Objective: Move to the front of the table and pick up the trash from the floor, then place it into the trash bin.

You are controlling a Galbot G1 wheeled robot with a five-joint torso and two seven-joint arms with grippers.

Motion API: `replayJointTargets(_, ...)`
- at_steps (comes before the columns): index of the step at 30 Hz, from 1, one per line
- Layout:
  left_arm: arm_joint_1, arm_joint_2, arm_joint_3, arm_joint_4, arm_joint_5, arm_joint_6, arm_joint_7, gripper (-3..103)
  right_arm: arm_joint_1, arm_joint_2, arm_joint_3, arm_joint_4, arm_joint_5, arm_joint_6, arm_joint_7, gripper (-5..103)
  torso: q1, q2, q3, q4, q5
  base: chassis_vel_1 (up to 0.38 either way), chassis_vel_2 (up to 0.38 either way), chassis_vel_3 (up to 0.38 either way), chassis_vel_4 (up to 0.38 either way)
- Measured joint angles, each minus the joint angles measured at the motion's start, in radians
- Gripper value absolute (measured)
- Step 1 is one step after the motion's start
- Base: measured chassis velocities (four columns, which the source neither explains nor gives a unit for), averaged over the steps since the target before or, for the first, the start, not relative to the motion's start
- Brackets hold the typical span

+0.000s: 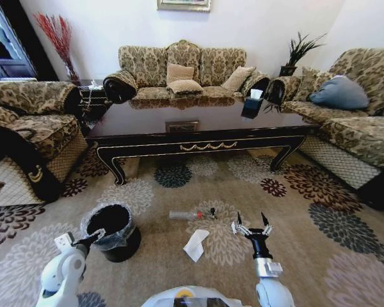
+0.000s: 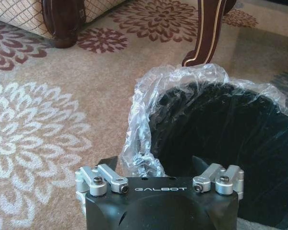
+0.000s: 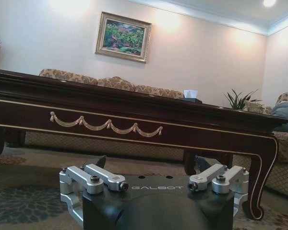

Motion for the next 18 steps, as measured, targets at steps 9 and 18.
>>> replayJointTargets(9,0.003,0.008,0.004,0.017,0.032,-0.001,0.013,56,0.009,-0.001,-0.005,-0.009,-0.007,0.003,0.005,100,0.0,0.0,0.0,0.0,0.0,0.0,0.0,0.0,0.0)
replayJointTargets(18,0.017,0.008,0.004,0.028,0.079,-0.003,0.025,24,0.018,-0.007,0.001,-0.02,-0.012,0.004,0.017,100,0.0,0.0,0.0,-0.0001,0.0001,0.0,0.0,0.0,0.0)
